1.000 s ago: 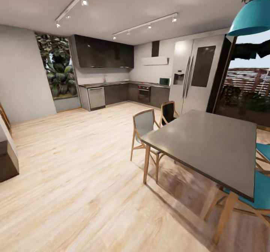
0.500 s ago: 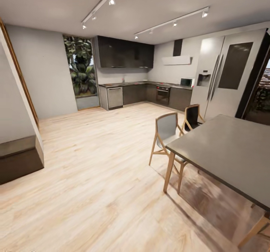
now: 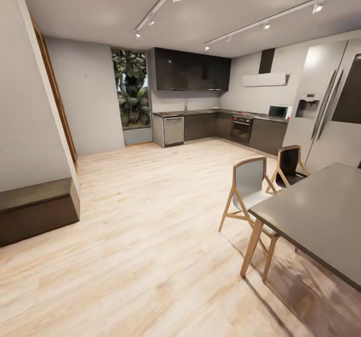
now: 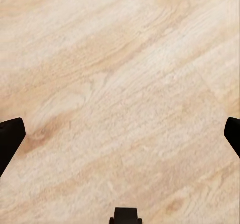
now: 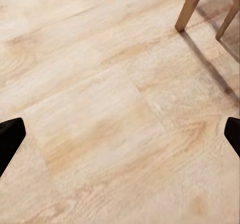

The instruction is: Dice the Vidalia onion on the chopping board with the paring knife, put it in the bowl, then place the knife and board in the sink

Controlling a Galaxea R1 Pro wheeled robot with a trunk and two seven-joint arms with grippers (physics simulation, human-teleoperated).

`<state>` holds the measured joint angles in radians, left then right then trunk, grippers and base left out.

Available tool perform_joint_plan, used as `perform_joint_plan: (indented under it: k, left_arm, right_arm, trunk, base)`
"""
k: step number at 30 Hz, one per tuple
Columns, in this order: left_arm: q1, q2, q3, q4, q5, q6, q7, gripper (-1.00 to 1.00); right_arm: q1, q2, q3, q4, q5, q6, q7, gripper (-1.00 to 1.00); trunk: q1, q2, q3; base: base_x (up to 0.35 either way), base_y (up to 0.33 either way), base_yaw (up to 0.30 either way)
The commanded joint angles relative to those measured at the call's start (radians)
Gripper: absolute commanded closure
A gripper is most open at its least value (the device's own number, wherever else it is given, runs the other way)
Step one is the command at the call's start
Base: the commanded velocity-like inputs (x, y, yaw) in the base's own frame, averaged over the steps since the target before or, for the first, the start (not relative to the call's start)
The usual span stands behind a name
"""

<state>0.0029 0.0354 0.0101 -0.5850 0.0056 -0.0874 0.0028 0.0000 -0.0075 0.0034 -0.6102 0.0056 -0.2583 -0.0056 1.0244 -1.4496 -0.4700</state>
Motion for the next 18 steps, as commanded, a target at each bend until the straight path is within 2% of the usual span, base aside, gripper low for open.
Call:
perform_joint_plan:
  k: [1, 10, 18]
  left_arm:
    - [0.000, 0.000, 0.001, 0.000, 0.001, -0.002, 0.000, -1.00]
    - [0.000, 0.000, 0.001, 0.001, -0.001, -0.002, 0.000, -1.00]
    - [0.000, 0.001, 0.001, 0.001, -0.001, -0.002, 0.000, -1.00]
  right_arm:
    - [0.000, 0.000, 0.001, 0.000, 0.001, -0.002, -0.001, -1.00]
    - [0.000, 0.000, 0.003, 0.000, 0.002, -0.012, -0.001, -1.00]
    - [0.000, 0.000, 0.003, -0.001, 0.002, -0.013, -0.001, -1.00]
  trunk:
    - [0.001, 0.000, -0.001]
    - [0.001, 0.000, -0.002]
    - [0.001, 0.000, -0.012]
  base:
    - [0.320, 0.000, 0.078]
    - [0.321, 0.002, 0.014]
    - [0.322, 0.072, 0.000]
